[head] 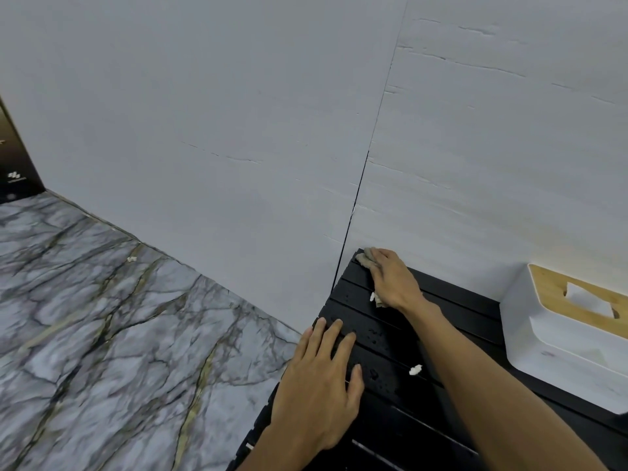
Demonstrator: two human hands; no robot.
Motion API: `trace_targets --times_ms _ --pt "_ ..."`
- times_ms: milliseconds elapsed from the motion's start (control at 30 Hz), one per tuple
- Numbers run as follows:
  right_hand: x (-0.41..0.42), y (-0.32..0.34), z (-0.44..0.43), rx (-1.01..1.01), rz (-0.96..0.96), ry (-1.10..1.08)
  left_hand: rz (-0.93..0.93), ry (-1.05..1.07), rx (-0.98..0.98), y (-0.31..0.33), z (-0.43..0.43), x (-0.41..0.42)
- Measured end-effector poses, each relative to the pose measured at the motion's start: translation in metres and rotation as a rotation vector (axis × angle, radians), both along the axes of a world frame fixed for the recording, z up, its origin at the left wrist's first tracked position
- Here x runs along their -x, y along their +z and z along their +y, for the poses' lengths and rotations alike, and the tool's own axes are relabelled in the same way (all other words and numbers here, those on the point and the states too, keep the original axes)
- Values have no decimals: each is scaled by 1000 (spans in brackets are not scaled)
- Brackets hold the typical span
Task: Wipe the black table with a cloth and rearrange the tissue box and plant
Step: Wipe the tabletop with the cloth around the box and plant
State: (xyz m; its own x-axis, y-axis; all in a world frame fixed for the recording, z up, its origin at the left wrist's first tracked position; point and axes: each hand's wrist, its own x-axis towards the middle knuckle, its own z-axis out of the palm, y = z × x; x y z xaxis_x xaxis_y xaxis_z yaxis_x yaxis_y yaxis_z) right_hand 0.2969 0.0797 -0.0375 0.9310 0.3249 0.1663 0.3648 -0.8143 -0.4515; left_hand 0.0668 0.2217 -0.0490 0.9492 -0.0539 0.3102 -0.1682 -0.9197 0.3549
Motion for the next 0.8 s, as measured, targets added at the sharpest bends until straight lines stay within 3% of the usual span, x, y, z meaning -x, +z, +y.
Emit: trace_targets --times_ms 167,433,600,700,800 --pt "-5 1 7 15 23 172 16 -6 -8 -3 1 0" --pt "55 3 -10 -154 75 440 9 -24 -20 2 2 1" --pt "55 23 -31 -324 14 248 8 -27 -10 1 1 0" --pt "25 15 -26 -178 2 83 0 -18 1 0 1 0" --pt "17 3 -9 -40 4 113 5 -27 12 -1 2 0"
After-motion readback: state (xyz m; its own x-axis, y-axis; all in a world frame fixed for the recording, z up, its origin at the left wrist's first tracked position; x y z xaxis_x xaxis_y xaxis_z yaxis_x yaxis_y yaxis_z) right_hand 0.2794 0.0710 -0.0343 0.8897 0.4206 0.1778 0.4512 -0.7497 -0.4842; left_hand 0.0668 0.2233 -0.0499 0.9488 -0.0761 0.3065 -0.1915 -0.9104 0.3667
